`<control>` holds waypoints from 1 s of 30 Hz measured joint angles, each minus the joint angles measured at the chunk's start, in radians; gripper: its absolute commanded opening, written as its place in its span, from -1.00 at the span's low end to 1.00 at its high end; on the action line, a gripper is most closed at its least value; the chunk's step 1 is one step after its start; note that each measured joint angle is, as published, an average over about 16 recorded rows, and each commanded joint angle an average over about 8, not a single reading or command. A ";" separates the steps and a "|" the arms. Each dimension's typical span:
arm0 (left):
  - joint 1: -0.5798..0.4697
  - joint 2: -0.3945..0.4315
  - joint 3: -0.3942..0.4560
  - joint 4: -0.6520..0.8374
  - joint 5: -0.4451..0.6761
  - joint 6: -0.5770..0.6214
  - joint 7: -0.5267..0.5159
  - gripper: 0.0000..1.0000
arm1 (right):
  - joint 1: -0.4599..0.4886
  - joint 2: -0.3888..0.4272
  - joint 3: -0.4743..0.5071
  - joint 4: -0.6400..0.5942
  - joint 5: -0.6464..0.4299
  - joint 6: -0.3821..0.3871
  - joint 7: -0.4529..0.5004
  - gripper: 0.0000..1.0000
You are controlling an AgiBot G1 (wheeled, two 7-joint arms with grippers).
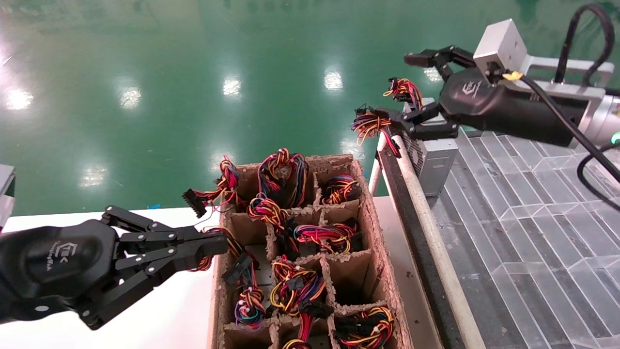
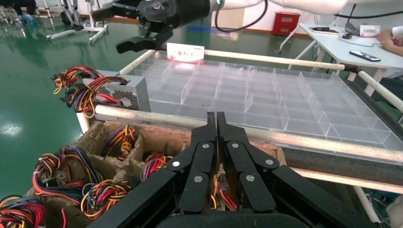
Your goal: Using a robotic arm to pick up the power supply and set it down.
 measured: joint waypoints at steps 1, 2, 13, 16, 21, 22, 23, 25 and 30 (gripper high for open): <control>0.000 0.000 0.000 0.000 0.000 0.000 0.000 1.00 | -0.016 0.007 0.009 0.022 0.005 -0.004 0.014 1.00; 0.000 0.000 0.000 0.000 0.000 0.000 0.000 1.00 | -0.032 0.014 0.018 0.043 0.009 -0.007 0.028 1.00; 0.000 0.000 0.000 0.000 0.000 0.000 0.000 1.00 | -0.206 0.088 0.119 0.282 0.059 -0.048 0.183 1.00; 0.000 0.000 0.000 0.000 0.000 0.000 0.000 1.00 | -0.254 0.108 0.147 0.346 0.073 -0.059 0.225 1.00; 0.000 0.000 0.000 0.000 0.000 0.000 0.000 1.00 | -0.332 0.142 0.192 0.454 0.096 -0.077 0.295 1.00; 0.000 0.000 0.000 0.000 0.000 0.000 0.000 1.00 | -0.348 0.149 0.201 0.475 0.100 -0.081 0.309 1.00; 0.000 0.000 0.000 0.000 0.000 0.000 0.000 1.00 | -0.363 0.155 0.210 0.496 0.105 -0.084 0.323 1.00; 0.000 0.000 0.000 0.000 0.000 0.000 0.000 1.00 | -0.395 0.168 0.228 0.539 0.113 -0.092 0.351 1.00; 0.000 0.000 0.000 0.000 0.000 0.000 0.000 1.00 | -0.471 0.201 0.273 0.643 0.136 -0.110 0.419 1.00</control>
